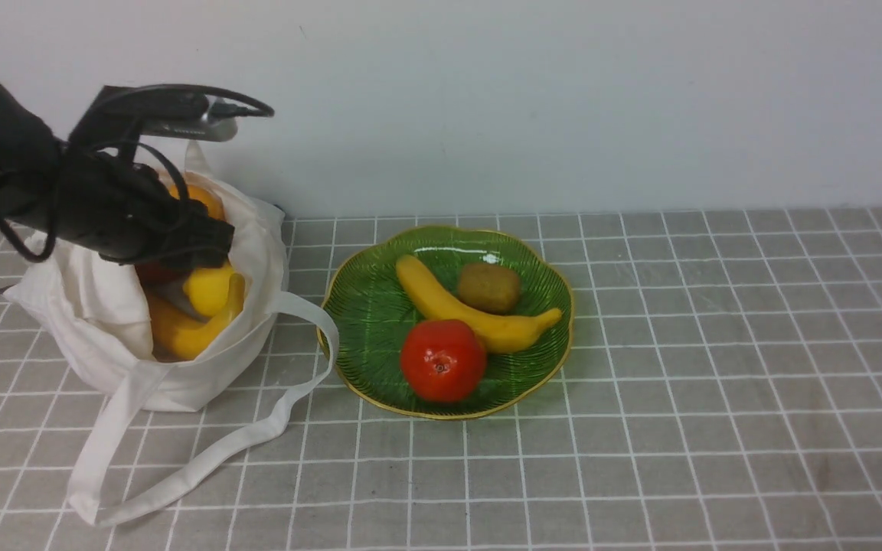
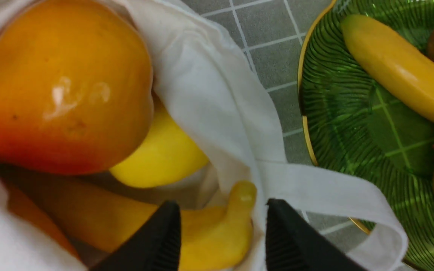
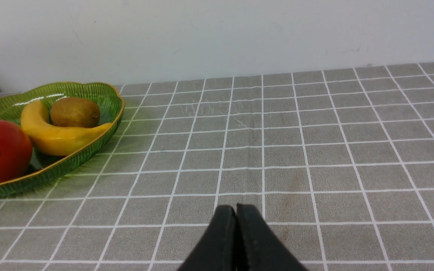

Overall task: Take the fruit out of the bag on the grey coffee tablecloth and place them on the plate.
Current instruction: 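Reach into the white bag and grasp the banana with the left gripper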

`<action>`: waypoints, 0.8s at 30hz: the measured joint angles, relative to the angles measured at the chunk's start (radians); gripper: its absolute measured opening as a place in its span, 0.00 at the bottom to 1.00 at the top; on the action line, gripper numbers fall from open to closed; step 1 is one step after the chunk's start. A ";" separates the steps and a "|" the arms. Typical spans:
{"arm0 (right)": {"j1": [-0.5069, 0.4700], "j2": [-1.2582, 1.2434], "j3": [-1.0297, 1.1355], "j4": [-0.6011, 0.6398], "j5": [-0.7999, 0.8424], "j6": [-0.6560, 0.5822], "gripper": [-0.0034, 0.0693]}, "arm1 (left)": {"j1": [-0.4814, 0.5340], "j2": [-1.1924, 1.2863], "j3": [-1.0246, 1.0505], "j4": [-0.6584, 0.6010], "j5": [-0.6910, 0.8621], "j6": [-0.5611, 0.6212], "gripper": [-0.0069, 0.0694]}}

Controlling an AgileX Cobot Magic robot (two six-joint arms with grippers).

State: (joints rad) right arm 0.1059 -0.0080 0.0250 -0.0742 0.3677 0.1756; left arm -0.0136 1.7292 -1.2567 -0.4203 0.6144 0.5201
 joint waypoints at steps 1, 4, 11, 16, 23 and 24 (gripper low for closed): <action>0.000 0.000 0.000 0.000 0.000 0.000 0.03 | -0.009 0.039 -0.025 0.001 -0.011 0.001 0.59; 0.000 0.000 0.000 0.000 0.000 0.000 0.03 | -0.017 0.087 -0.053 0.001 -0.020 0.003 0.68; 0.000 0.000 0.000 0.000 0.000 0.000 0.03 | -0.018 0.120 -0.062 0.001 -0.015 0.005 0.73; 0.000 0.000 0.000 0.000 0.000 0.000 0.03 | -0.018 0.125 -0.062 0.015 -0.014 0.005 0.71; 0.000 0.000 0.000 0.000 0.000 0.000 0.03 | -0.018 0.153 -0.062 0.021 0.019 0.006 0.54; 0.000 0.000 0.000 0.000 0.000 0.000 0.03 | -0.019 0.154 -0.062 0.021 0.022 0.006 0.49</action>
State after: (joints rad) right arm 0.1059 -0.0080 0.0250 -0.0742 0.3677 0.1756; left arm -0.0324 1.8832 -1.3192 -0.3996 0.6367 0.5262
